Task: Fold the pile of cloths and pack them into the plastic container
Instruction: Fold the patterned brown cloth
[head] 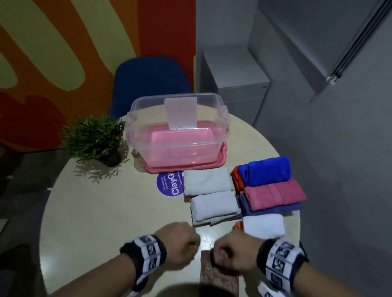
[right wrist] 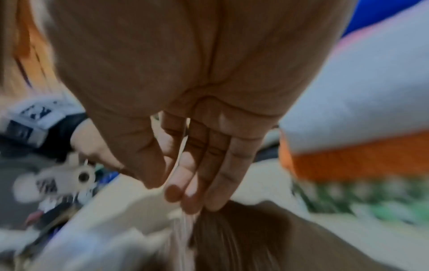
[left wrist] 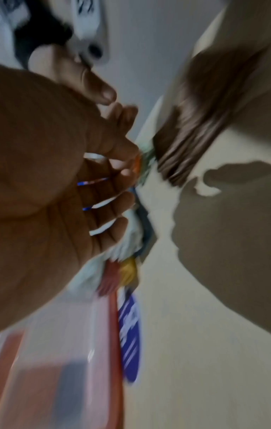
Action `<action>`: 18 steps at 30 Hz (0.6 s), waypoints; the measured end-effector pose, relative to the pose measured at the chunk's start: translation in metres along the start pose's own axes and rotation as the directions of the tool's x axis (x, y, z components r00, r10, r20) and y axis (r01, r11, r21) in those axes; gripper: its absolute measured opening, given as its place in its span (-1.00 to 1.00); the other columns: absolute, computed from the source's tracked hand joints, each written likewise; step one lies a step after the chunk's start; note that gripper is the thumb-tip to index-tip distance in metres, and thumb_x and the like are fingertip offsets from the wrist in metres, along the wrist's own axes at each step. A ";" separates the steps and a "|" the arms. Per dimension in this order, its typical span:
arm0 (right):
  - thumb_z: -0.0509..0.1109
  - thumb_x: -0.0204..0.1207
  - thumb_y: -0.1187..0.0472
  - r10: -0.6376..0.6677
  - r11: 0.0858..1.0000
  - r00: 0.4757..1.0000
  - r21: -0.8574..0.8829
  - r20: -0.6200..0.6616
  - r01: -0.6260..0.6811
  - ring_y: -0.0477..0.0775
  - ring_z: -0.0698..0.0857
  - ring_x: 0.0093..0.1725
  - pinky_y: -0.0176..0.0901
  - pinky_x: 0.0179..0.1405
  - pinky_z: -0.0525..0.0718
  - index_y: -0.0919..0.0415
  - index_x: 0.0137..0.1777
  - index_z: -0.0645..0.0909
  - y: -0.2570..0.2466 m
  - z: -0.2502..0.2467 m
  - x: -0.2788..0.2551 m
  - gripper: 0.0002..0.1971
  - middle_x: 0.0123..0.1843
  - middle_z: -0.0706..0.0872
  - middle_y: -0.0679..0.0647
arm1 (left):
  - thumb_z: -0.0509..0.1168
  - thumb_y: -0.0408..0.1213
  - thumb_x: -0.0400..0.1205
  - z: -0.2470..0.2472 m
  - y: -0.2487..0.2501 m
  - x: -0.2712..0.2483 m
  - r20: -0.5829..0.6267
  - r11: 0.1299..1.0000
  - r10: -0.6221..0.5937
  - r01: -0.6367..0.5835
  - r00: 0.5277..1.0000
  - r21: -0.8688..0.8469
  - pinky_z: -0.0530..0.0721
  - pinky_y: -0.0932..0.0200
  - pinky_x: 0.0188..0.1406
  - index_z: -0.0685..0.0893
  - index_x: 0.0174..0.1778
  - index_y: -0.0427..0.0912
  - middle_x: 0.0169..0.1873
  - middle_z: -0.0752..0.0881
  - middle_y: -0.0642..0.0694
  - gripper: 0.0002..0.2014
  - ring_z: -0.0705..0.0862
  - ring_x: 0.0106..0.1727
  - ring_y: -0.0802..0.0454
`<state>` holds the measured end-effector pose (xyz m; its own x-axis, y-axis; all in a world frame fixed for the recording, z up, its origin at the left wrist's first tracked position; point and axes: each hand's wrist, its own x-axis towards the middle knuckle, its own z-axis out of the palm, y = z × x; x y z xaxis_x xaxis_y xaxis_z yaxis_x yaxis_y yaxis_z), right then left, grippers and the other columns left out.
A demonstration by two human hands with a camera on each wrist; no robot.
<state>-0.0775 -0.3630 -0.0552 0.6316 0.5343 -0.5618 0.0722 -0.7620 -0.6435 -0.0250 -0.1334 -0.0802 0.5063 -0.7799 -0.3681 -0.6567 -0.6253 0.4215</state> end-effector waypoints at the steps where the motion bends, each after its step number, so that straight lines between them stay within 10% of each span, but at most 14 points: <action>1: 0.19 0.41 0.08 -0.004 1.000 0.999 -0.016 0.041 0.005 0.09 0.76 0.01 -0.25 0.05 0.66 0.06 0.03 0.74 0.007 0.022 -0.004 -0.67 -0.07 0.77 -0.06 | 0.29 -0.11 0.52 0.022 0.009 0.000 0.057 0.995 0.090 -0.093 0.994 0.038 0.63 0.08 -0.15 0.69 -0.07 -0.01 -0.11 0.72 -0.02 -0.86 0.61 -0.06 -0.06; 6: 0.02 0.48 -0.20 -0.023 0.988 0.998 -0.151 0.055 0.031 0.11 0.42 0.49 -0.13 0.57 0.34 -0.04 0.60 0.36 0.050 0.086 -0.015 -0.32 0.62 0.36 0.10 | 0.30 0.03 0.52 0.101 0.022 0.007 0.034 0.936 0.315 -0.316 0.949 0.157 0.60 0.25 -0.15 0.57 0.21 0.21 0.16 0.63 0.14 -0.68 0.60 0.00 0.16; 11: 0.27 0.57 0.06 -0.091 0.968 0.987 -0.246 -0.130 0.057 0.11 0.58 0.34 -0.05 0.38 0.56 0.00 0.36 0.62 0.081 0.114 -0.008 -0.63 0.45 0.55 0.03 | 0.23 0.11 0.45 0.117 0.019 0.008 -0.064 0.971 0.176 -0.163 0.982 0.174 0.61 0.24 -0.17 0.53 0.02 0.22 0.05 0.67 0.18 -0.76 0.61 0.01 0.11; 18: 0.27 0.65 0.12 0.247 0.928 0.847 0.367 -0.471 -0.067 -0.23 0.66 -0.20 -0.38 -0.25 0.54 -0.07 -0.03 0.58 0.076 0.106 -0.018 -0.92 -0.17 0.73 -0.17 | 0.13 -0.11 0.71 0.097 0.036 0.011 -0.077 0.850 -0.306 0.236 0.949 -0.470 0.54 0.09 -0.16 0.56 -0.02 -0.01 -0.15 0.74 -0.01 -0.86 0.66 -0.10 -0.06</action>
<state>-0.1651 -0.3914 -0.1488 0.9163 0.0918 -0.3899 -0.2585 -0.6082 -0.7506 -0.0972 -0.1623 -0.1491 0.7242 -0.5508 -0.4148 -0.1759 -0.7292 0.6613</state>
